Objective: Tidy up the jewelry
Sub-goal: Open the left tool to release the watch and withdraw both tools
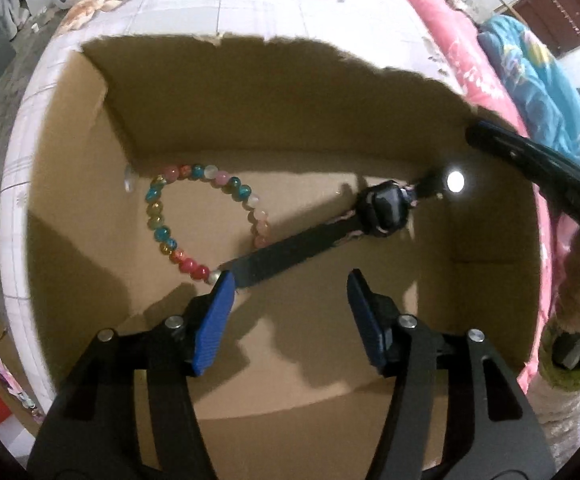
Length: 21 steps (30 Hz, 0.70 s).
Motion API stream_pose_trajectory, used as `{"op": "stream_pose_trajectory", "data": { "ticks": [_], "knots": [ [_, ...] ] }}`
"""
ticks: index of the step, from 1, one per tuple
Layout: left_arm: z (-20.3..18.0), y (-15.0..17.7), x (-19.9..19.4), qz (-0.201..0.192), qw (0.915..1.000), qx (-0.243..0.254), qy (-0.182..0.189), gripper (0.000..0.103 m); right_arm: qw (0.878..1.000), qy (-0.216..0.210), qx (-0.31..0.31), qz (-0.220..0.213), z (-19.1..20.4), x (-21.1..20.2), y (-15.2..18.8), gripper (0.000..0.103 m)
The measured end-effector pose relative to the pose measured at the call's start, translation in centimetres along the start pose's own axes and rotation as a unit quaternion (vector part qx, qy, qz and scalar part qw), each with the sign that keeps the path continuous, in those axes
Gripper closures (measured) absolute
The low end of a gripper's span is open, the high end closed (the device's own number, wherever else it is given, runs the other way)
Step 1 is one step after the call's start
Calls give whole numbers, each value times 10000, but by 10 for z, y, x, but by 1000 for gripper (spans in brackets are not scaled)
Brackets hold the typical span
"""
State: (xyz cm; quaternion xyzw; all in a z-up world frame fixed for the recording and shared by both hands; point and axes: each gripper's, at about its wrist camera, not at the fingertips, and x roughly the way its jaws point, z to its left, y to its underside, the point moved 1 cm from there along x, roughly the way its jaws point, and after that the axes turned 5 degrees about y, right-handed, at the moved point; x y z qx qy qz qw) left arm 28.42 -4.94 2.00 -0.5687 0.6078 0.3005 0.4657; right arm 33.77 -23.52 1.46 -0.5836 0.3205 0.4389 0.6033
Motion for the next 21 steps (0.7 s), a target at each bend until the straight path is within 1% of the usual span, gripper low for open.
{"op": "stream_pose_trajectory", "data": {
  "ticks": [3, 6, 7, 9, 10, 12, 14, 16, 18, 19, 20, 21],
  "knots": [
    [-8, 12, -19, -177, 9997, 148, 76, 46, 9997, -100, 187, -123, -6, -12, -1, 90],
    [-15, 26, -41, -405, 9985, 300, 191, 40, 9986, -124, 338, -387, -9, -36, 1, 83],
    [-16, 31, -49, -485, 9980, 338, 226, 39, 9981, -143, 368, -466, -10, -44, 2, 82],
    [-22, 41, -65, -681, 9964, 402, 309, 37, 9967, -156, 424, -677, -10, -67, 8, 76],
    [-23, 48, -73, -783, 9954, 441, 346, 33, 9961, -162, 423, -754, -9, -75, 11, 74],
    [-28, 62, -91, -1063, 9921, 549, 389, 30, 9942, -132, 384, -993, -7, -99, 21, 63],
    [-31, 80, -110, -1369, 9873, 695, 406, 24, 9919, -63, 325, -1230, -3, -123, 36, 56],
    [-32, 99, -124, -1647, 9822, 809, 397, 20, 9896, 7, 283, -1410, 0, -142, 53, 51],
    [-31, 126, -138, -1945, 9755, 976, 308, 19, 9864, 133, 201, -1626, 5, -165, 79, 41],
    [-31, 135, -142, -2013, 9739, 1020, 250, 19, 9854, 190, 178, -1683, 7, -171, 88, 39],
    [-29, 149, -145, -2092, 9719, 1061, 175, 18, 9833, 333, 137, -1785, 11, -182, 107, 33],
    [-26, 162, -146, -2142, 9706, 1095, 122, 17, 9819, 418, 99, -1844, 14, -187, 119, 28]
  ]
}}
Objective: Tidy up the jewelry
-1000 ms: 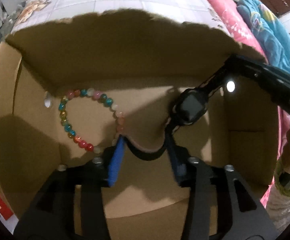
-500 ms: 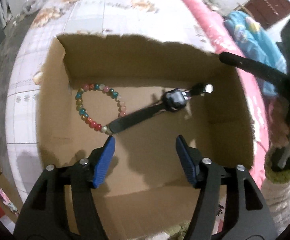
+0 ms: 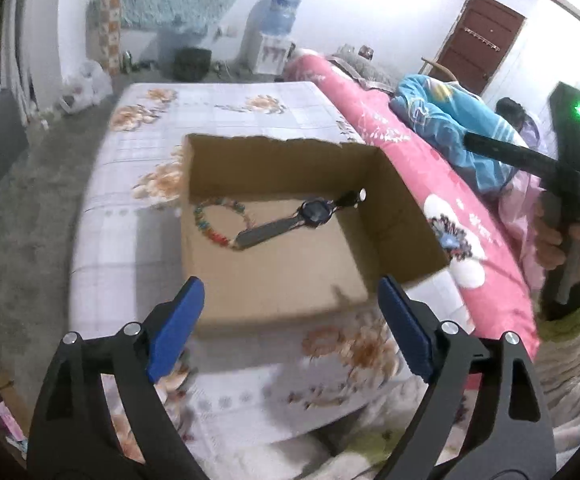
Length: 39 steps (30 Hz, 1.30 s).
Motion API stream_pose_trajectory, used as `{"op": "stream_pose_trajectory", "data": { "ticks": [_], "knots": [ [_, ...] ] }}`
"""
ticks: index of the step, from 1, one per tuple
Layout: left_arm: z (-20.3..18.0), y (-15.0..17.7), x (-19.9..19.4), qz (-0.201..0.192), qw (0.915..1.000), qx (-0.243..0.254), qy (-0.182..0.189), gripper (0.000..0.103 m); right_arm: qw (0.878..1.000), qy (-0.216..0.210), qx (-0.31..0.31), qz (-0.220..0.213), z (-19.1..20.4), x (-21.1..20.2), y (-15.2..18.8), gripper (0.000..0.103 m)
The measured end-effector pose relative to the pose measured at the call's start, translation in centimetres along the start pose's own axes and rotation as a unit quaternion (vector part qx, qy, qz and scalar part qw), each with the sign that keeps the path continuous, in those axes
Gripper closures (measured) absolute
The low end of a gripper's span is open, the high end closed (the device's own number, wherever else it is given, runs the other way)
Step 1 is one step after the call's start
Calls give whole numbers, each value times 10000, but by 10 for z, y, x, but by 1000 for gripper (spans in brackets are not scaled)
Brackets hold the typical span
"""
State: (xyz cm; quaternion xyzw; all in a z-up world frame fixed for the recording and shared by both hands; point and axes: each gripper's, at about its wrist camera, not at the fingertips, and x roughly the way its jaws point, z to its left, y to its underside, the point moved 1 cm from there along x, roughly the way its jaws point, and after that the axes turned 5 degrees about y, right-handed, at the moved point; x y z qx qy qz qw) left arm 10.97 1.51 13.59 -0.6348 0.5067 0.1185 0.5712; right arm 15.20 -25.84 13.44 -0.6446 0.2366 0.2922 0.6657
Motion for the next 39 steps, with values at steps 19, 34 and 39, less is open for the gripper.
{"op": "stream_pose_trajectory", "data": {
  "ticks": [19, 34, 39],
  "knots": [
    [26, 127, 112, 926, 9849, 334, -1421, 11, 9758, 1607, 173, 1474, 23, 79, 233, 7],
    [31, 129, 112, 670, 9878, 343, -1363, 7, 9792, 1513, 179, 1342, 22, 81, 235, 7],
    [30, 129, 112, 579, 9886, 404, -1332, 7, 9822, 1440, 356, 1154, 20, 78, 242, 6]
  ]
}}
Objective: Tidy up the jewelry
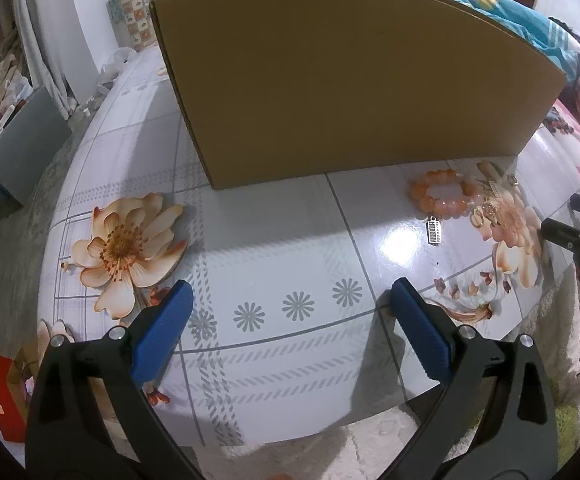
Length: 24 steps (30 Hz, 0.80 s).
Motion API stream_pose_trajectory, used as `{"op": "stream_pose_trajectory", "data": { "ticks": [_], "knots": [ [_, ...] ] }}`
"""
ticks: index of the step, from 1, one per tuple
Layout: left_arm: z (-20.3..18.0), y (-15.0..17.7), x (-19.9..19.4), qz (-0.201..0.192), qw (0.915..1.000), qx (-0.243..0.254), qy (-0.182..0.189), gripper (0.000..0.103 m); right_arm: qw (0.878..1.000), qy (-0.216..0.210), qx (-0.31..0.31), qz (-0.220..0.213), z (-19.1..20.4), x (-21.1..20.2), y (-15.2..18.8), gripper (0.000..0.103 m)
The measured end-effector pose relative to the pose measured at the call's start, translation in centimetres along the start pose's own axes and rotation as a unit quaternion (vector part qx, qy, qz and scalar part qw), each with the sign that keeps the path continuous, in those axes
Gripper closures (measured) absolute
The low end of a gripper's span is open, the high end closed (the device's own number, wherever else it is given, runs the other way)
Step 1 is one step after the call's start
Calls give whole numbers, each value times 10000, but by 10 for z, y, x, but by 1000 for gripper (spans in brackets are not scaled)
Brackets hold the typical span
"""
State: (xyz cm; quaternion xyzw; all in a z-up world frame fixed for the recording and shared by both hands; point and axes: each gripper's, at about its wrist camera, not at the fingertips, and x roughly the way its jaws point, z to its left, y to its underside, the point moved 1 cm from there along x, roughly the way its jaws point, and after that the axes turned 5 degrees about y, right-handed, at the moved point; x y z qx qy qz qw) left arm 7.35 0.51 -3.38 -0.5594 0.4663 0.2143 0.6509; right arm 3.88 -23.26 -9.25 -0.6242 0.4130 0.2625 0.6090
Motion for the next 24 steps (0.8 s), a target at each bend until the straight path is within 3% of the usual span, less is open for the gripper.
{"op": "stream_pose_trajectory", "data": {
  "ticks": [7, 10, 12, 17, 19, 24],
  "knots": [
    [-1, 3, -2, -184, 9997, 108, 67, 7, 9997, 145, -200, 16, 8, -8, -4, 7],
    [4, 4, -4, -322, 9994, 60, 135, 8, 9997, -189, -23, -171, 12, -21, -8, 9],
    [6, 3, -9, -500, 9981, -20, 354, 9, 9988, -390, 9, -307, 18, -29, -13, 16],
    [5, -9, -26, -973, 9904, 4, 979, 48, 9970, -621, -57, -463, 34, -32, -23, 39],
    [2, -14, -25, -1007, 9870, 44, 1251, 54, 9957, -775, 11, -499, 37, -31, -26, 45],
    [-15, -30, -5, -677, 9835, 150, 1672, 68, 9913, -1143, 124, -641, 39, -30, -32, 61]
  ]
}}
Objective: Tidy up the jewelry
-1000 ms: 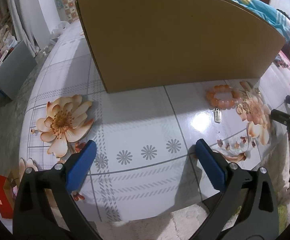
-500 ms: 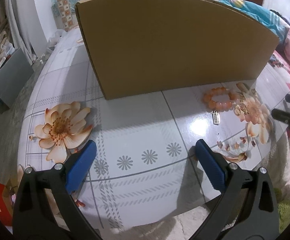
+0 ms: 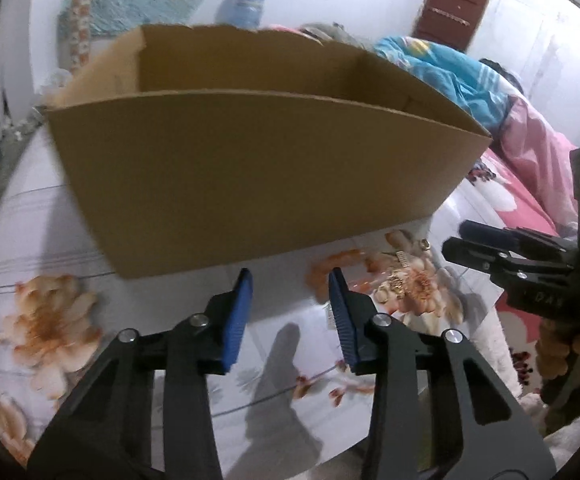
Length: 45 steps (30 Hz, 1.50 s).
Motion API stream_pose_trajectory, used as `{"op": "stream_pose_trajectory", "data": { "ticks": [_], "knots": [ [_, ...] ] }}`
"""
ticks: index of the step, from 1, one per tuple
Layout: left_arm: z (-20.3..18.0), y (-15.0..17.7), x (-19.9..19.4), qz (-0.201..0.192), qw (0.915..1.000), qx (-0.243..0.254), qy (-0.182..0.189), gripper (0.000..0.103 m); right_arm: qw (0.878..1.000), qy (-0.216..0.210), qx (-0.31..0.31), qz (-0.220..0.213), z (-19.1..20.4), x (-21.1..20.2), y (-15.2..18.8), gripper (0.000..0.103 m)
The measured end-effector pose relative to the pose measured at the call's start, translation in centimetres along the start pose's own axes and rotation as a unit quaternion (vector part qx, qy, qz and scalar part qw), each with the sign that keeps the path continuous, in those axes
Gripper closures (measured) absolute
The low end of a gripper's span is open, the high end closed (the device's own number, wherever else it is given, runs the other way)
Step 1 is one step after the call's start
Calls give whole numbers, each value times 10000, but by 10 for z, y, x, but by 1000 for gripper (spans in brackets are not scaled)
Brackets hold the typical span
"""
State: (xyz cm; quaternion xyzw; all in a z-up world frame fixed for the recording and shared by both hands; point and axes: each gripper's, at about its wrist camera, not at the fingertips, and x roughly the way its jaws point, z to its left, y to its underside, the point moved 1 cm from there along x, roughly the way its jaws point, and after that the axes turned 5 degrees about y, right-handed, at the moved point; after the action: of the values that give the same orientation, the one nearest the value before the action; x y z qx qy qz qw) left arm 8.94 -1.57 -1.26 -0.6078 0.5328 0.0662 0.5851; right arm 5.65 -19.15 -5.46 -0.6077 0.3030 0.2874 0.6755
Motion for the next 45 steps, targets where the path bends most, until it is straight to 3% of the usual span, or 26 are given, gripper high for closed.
{"op": "stream_pose_trajectory", "data": {
  "ticks": [2, 6, 12, 14, 18, 24, 30, 35, 40, 45],
  "knots": [
    [-2, -4, 9, 99, 9999, -27, 104, 74, 9998, -148, -9, -131, 1, -1, -5, 62],
    [-4, -9, 24, 293, 9992, -165, 218, 75, 9989, -348, -59, -299, 0, 2, -16, 62],
    [-15, -15, 42, 581, 9981, 37, -218, 83, 9975, -642, 17, -289, -5, 16, -17, 62],
    [-20, -16, 44, 646, 9971, 149, -377, 93, 9971, -713, 49, -277, -7, 19, -16, 62],
    [-31, -18, 48, 723, 9955, 350, -507, 94, 9959, -823, 187, -310, -17, 23, -15, 62],
    [-41, -28, 27, 466, 9986, 153, 179, 94, 9932, -1001, 458, -385, -33, 23, -13, 62],
    [-50, -47, -2, 170, 9939, -206, 1067, 95, 9904, -1123, 682, -440, -43, 21, -9, 62],
    [-29, -45, -23, 21, 9895, -718, 1252, 95, 9895, -1146, 757, -450, -48, 20, -5, 62],
    [29, -19, -26, 121, 9826, -1626, 888, 95, 9891, -1190, 777, -383, -49, 23, -4, 62],
    [58, 2, -21, 275, 9812, -1889, 279, 94, 9906, -1152, 651, -348, -45, 22, -7, 62]
  ]
}}
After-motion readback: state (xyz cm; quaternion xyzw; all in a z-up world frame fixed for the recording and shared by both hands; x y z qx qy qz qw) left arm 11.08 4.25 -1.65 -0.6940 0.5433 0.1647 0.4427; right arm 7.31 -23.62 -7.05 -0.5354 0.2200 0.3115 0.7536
